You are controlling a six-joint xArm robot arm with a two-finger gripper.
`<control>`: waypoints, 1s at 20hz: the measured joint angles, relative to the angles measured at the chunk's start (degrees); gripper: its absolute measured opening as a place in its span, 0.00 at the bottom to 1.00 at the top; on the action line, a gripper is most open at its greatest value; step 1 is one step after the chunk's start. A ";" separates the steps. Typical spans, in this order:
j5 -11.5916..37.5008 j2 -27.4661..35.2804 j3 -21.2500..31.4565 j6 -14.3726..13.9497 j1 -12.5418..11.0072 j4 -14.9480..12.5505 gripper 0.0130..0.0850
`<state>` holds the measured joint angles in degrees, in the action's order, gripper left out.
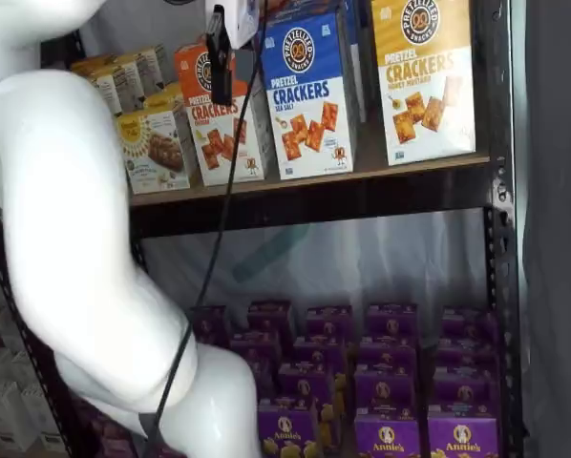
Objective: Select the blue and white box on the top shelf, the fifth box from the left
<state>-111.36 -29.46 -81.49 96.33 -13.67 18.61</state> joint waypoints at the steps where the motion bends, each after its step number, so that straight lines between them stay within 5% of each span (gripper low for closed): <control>1: -0.39 0.32 -0.37 -0.31 0.99 -1.58 1.00; 3: -0.39 0.44 -0.08 -0.93 2.75 -4.02 1.00; 7: 0.80 -0.28 1.49 -1.22 3.08 -3.81 1.00; 14: 10.06 -5.37 7.33 0.24 -2.33 6.72 1.00; 20: 12.24 -5.68 6.29 1.16 -4.97 9.72 1.00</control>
<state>-99.12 -35.14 -75.20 97.49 -18.64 28.34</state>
